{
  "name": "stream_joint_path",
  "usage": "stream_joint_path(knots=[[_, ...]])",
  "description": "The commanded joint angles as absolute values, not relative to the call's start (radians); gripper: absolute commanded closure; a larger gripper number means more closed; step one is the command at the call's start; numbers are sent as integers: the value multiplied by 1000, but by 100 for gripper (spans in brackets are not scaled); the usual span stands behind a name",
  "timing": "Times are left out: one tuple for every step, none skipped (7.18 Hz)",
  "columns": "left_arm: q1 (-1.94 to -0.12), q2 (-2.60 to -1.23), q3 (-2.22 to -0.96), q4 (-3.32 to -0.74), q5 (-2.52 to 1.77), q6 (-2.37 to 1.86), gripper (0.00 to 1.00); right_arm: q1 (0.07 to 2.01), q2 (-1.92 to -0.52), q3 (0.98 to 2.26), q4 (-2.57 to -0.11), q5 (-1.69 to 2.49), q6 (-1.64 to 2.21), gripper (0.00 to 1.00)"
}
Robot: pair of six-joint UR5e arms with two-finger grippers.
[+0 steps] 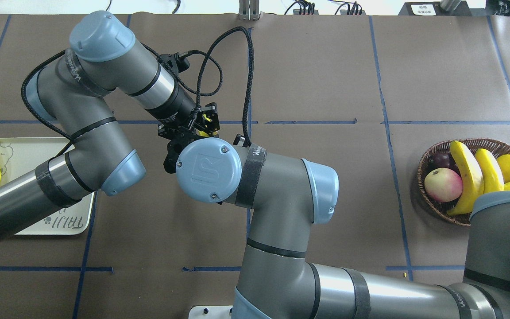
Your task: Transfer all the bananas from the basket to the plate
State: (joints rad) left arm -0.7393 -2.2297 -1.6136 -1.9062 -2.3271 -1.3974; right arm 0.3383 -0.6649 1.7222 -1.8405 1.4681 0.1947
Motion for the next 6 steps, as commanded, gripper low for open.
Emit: stream_joint_path(knots=[[-739,-2226,-1615,-1890,-2324,-1397,100,337,-663,1726,-1838,1470,199,2],[-741,-2226,-1615,-1888,-2321,-1397,100,337,-664,1730,-1838,1470,199,2],[-741,-2226,-1615,-1887,-2319,-1397,100,337,-664,1732,-1838,1471,198,2],[-741,-2224,-1615,-1887,-2319,-1396,100,337,-667,1744,-1838,1474,198,1],[-744,-2224,-1615,-1887,-2318,-1396,100,339,-673,1767,-1841,1479,198,1],[-749,-2209,-1614,-1887,-2318,-1388,100,342,-675,1787,-1845,1486,198,1]])
